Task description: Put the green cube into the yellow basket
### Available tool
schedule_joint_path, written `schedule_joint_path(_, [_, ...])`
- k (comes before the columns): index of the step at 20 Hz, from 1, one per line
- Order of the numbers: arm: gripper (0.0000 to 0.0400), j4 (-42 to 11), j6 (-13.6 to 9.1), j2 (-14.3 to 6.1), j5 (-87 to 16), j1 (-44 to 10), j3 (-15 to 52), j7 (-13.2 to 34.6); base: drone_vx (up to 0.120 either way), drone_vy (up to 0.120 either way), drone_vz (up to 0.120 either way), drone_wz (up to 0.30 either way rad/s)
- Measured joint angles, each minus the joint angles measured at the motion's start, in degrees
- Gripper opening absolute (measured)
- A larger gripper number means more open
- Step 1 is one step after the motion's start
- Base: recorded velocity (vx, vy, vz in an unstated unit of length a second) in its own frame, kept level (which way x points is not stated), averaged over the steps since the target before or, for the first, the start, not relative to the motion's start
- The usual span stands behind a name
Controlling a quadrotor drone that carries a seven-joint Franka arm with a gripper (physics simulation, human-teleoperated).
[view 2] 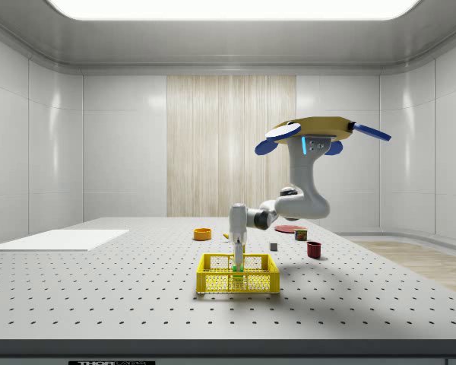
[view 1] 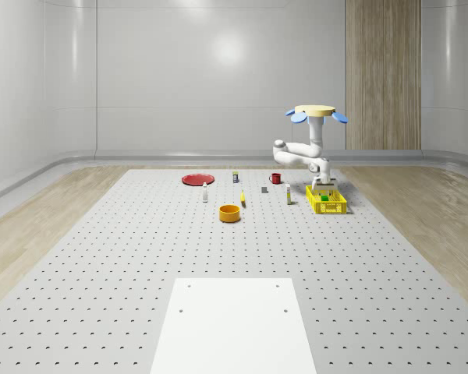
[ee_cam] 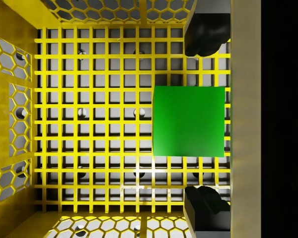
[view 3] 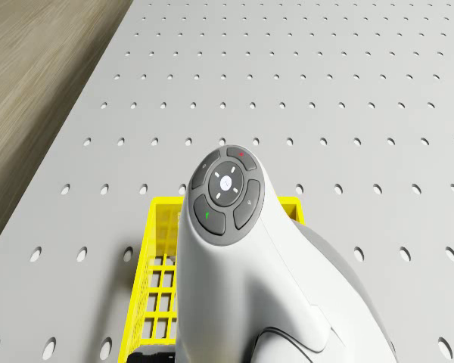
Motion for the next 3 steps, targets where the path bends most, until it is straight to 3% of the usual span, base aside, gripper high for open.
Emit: schedule_joint_path(3, [0.0395,-0.3,-0.6,0.1,1.5,0.2,1.6,0.0,0.0,0.0,0.0,0.0])
